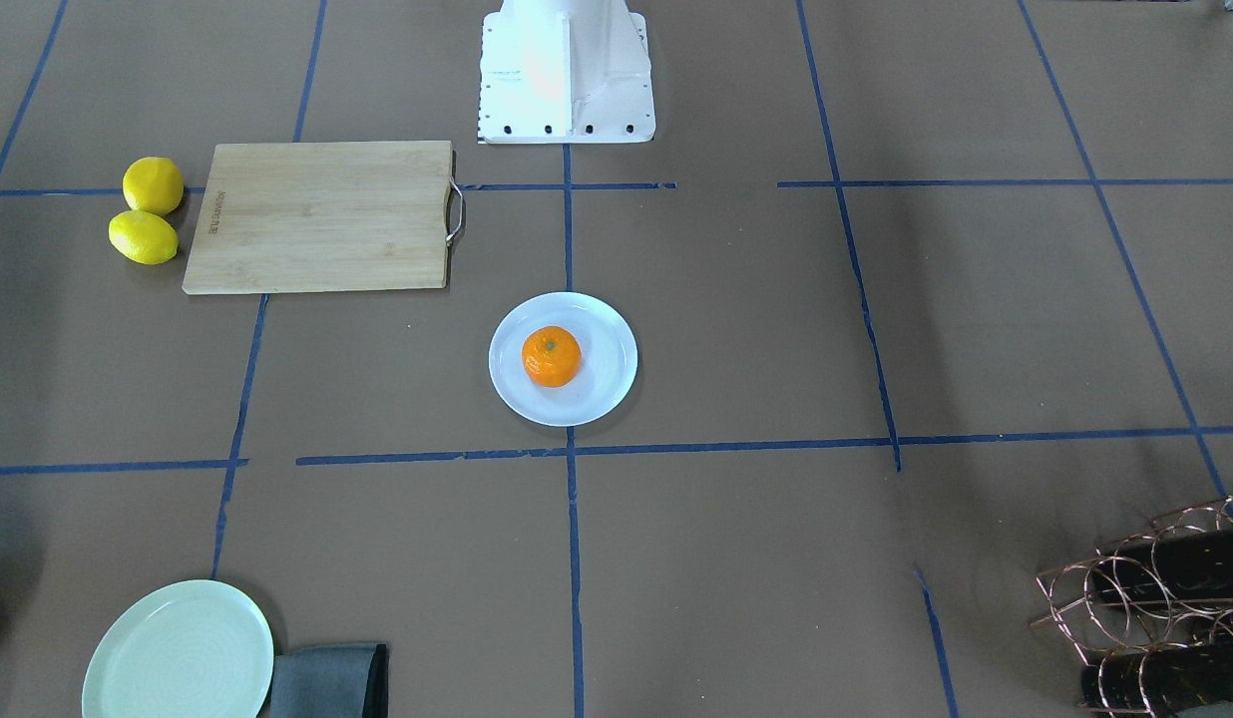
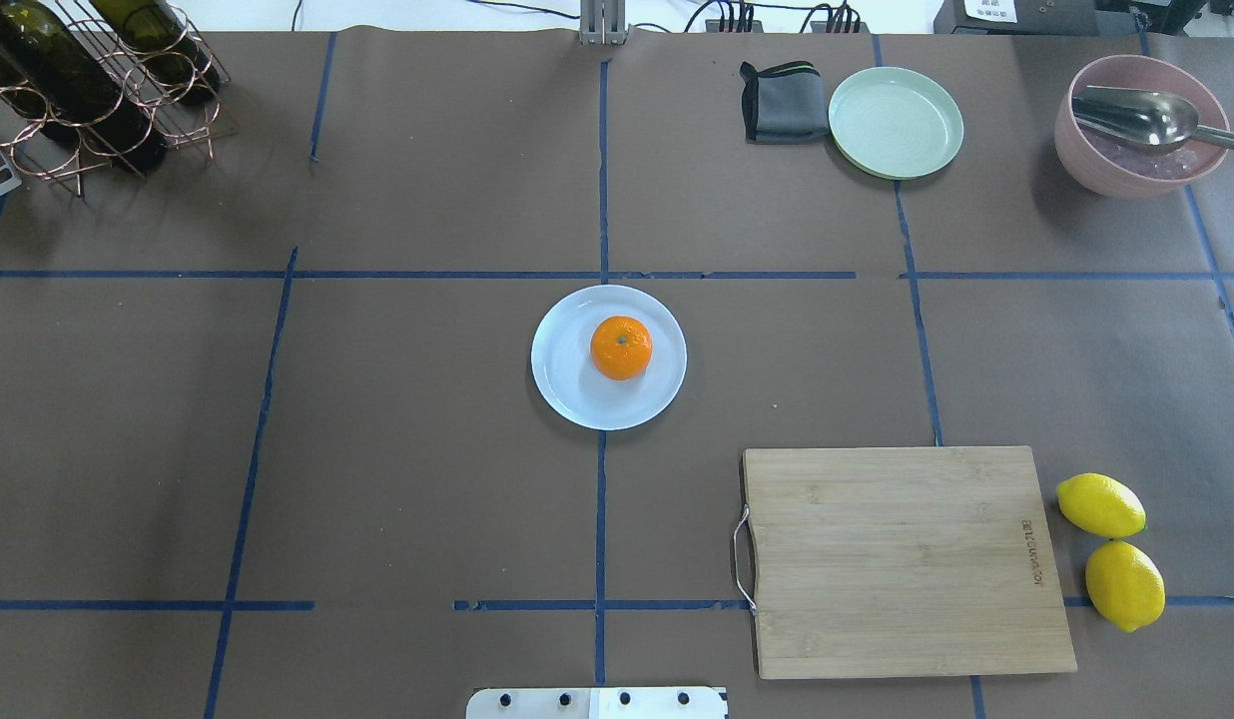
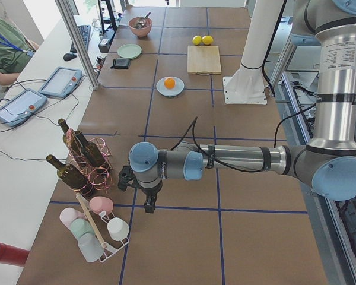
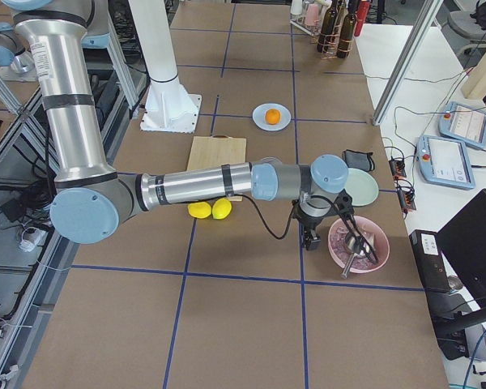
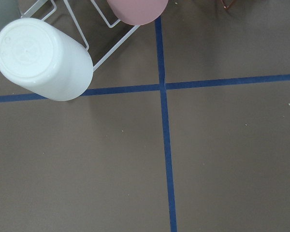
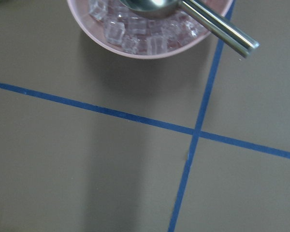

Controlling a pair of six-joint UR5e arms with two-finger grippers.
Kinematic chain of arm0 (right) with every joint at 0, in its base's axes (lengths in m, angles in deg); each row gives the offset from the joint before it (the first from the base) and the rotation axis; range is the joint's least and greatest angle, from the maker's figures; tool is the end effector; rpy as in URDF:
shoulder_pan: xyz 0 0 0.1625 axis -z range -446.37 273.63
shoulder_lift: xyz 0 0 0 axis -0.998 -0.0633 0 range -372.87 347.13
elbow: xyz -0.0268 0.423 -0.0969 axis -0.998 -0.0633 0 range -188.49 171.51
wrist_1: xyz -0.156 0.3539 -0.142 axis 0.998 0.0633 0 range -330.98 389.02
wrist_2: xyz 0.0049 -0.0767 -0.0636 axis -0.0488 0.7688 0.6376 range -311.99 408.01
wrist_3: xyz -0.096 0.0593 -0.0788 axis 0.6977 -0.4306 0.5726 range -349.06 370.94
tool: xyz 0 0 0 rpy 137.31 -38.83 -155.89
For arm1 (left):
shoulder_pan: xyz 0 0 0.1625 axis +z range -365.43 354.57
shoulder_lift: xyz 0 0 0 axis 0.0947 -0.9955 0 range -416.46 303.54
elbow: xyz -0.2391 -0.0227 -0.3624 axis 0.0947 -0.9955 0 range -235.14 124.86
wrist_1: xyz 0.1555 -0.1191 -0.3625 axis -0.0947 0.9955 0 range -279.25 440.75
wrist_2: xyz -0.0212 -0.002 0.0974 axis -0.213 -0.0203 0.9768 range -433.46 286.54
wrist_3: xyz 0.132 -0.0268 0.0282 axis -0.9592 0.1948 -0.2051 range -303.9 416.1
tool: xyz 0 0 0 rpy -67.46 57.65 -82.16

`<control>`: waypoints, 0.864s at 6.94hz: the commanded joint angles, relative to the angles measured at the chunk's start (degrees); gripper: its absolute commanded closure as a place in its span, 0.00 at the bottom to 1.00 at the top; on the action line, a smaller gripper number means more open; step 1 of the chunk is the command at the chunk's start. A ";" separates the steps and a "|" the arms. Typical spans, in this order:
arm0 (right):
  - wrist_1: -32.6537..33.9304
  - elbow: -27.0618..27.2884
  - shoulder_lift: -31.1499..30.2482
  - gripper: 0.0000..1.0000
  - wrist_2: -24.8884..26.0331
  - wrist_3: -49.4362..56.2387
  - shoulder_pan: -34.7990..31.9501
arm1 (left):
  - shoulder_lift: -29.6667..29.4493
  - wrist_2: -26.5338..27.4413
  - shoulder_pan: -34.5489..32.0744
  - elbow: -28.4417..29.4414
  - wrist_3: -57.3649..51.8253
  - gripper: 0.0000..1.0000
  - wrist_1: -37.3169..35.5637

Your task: Pick orange to plate

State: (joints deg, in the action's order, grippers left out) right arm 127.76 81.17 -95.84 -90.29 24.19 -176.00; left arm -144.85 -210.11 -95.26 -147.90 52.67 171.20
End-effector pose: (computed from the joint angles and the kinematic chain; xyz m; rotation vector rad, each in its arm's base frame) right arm 0.0270 -0.5370 0.6436 0.0613 -0.8430 -0.2084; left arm -0.0317 -0.4799 0.6809 0.0494 0.8133 0.0707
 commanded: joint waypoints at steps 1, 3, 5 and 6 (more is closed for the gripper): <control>-0.13 4.77 -5.59 0.00 0.92 0.64 -2.56 | 0.06 0.07 0.00 0.04 0.00 0.00 0.09; -1.27 4.91 -7.20 0.00 2.51 -1.54 -3.44 | 0.06 0.07 0.00 0.04 0.00 0.00 0.00; -1.71 4.47 -7.30 0.00 2.33 -2.78 -3.44 | 0.06 0.07 0.00 0.13 0.00 0.00 0.00; -1.71 3.69 -6.95 0.00 2.16 -3.31 -3.44 | 0.06 0.07 0.00 0.04 0.00 0.00 0.09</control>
State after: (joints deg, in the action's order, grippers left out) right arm 126.16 85.49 -102.98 -88.00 21.51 -179.41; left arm -144.76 -210.04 -95.26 -147.83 52.68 171.24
